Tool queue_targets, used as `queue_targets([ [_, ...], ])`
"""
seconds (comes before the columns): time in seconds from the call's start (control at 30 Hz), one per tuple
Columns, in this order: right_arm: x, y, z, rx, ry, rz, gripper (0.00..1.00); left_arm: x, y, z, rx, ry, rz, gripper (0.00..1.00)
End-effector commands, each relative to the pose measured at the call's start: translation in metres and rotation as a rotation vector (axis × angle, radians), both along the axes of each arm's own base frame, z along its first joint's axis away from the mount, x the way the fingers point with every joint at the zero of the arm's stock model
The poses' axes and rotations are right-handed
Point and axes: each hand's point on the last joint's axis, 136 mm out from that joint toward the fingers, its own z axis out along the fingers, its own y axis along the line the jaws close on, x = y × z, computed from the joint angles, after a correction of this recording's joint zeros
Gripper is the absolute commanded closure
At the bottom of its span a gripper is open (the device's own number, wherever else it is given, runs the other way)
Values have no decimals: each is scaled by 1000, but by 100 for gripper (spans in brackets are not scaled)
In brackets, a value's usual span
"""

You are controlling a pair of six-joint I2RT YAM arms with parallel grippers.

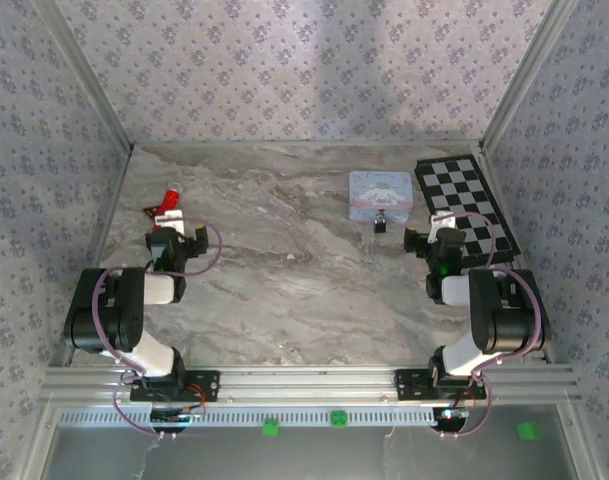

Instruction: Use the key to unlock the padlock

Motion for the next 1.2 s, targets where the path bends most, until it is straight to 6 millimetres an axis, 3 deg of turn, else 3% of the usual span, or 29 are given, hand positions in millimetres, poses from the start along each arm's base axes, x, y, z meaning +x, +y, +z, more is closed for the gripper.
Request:
queue_targets([
  [0.0,7,1,8,4,-27,2,1,5,-1,9,-17,-28,-2,0],
  [0.97,7,1,9,12,-28,9,1,4,-1,9,-16,-33,-6,0],
  [1.17,-3,21,17,-42,-78,87,1,-25,-31,43,94,-189,-96,0],
])
